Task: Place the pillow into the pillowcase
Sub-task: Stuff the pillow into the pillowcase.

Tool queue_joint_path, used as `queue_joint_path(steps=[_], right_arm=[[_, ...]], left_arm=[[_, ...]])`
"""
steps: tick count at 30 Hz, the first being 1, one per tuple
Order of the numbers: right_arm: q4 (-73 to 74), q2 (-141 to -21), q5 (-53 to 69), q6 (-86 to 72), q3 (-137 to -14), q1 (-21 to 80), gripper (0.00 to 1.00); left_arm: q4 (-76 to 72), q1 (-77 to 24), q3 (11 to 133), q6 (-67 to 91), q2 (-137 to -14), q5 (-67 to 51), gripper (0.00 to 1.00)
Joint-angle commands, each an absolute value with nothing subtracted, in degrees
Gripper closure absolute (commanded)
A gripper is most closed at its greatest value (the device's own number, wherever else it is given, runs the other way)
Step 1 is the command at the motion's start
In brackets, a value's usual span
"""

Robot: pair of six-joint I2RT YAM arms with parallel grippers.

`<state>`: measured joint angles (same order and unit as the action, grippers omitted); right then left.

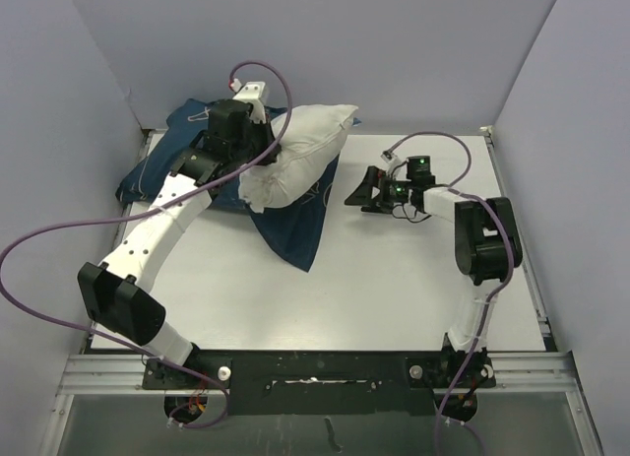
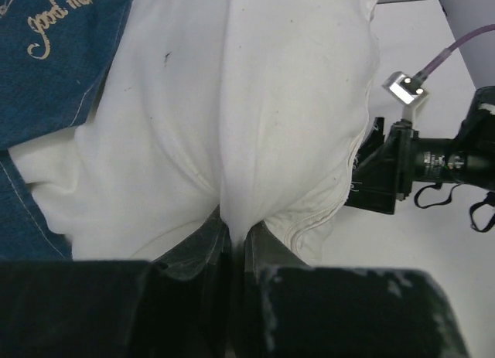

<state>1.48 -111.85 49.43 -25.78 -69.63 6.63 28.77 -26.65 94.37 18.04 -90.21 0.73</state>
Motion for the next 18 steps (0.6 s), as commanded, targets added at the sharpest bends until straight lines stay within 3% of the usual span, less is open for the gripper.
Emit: queue_joint_path(steps=[1, 18], right_arm=[[-15.48, -115.05, 45.72, -42.50, -71.37, 11.03, 0.02], [-31.09, -124.57, 35.19, -64.31, -70.13, 19.00, 0.01]], left_arm=[[20.67, -24.37, 93.87, 21.71, -83.85, -1.44, 1.00], [26.97, -17.77, 109.26, 19.58, -84.22, -4.21, 1.00]])
